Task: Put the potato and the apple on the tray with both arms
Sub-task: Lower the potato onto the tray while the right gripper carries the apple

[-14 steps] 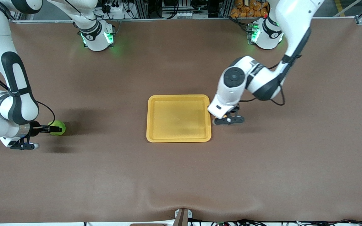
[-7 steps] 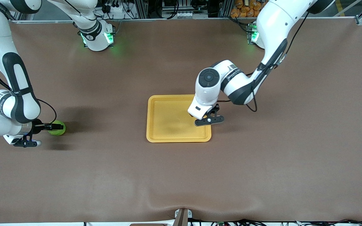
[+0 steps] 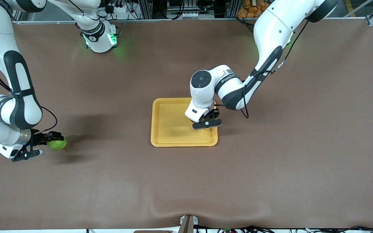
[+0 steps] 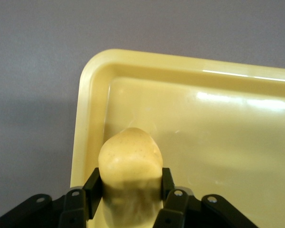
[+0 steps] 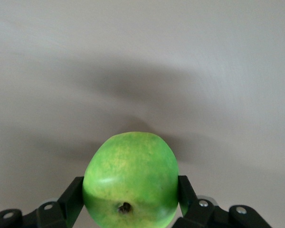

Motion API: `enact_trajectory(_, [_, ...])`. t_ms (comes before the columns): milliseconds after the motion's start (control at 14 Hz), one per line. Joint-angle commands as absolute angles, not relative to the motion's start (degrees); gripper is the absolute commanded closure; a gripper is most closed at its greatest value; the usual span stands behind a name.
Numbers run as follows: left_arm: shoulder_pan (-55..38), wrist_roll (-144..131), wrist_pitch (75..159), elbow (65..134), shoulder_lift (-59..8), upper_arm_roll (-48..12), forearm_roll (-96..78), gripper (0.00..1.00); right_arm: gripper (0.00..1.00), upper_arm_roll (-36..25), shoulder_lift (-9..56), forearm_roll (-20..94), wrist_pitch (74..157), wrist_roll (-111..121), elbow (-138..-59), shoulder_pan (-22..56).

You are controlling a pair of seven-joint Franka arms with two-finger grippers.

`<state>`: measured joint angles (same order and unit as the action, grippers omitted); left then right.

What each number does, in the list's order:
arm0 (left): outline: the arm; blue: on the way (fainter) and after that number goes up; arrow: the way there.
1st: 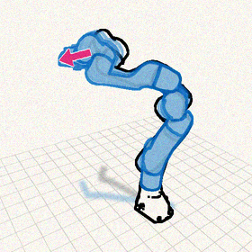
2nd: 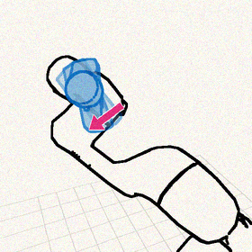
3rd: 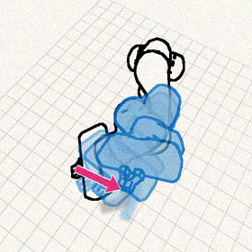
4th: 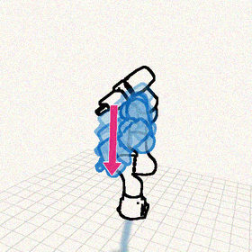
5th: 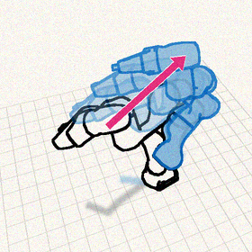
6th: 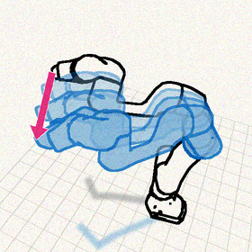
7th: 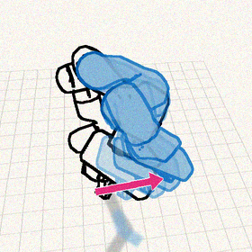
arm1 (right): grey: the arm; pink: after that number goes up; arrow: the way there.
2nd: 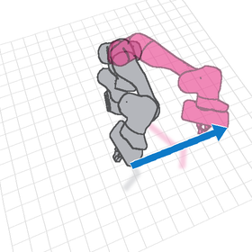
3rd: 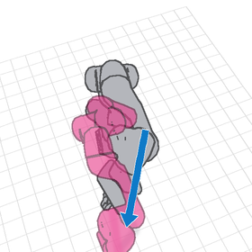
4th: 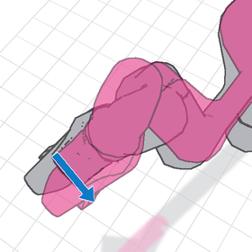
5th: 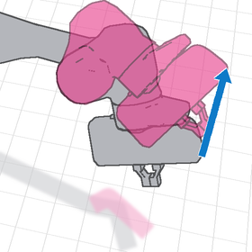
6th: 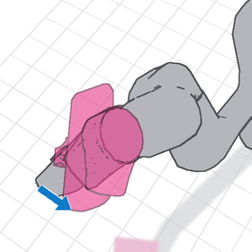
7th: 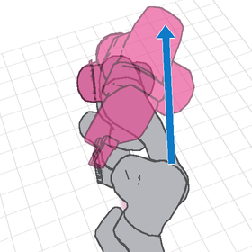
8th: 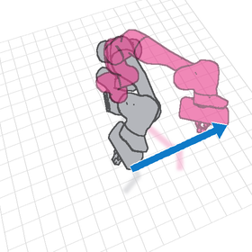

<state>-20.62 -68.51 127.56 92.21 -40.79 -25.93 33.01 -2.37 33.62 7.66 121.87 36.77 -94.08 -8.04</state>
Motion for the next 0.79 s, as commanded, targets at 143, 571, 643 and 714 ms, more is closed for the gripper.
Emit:
enact_trajectory(143, [-21.4,-68.9,126.4,90.3,-42.2,-25.6,36.2,1.0,0.99,-2.2,32.9,8.9,121.4,52.4,-88.8,-1.0])
enact_trajectory(571, [-21.1,-69.5,126.4,90.3,-43.5,-25.5,37.4,0.45,0.98,-0.9,32.3,8.9,122.5,68.4,-88.3,6.6])
enact_trajectory(643, [-21.1,-69.6,126.4,90.3,-43.7,-25.4,37.3,0.25,0.98,-0.5,31.9,8.9,122.3,70.6,-88.3,6.9])
enact_trajectory(714, [-21.1,-69.6,126.4,90.3,-43.6,-25.1,37.6,0.0,0.98,-0.1,31.7,8.9,122.1,73.8,-88.3,7.1])
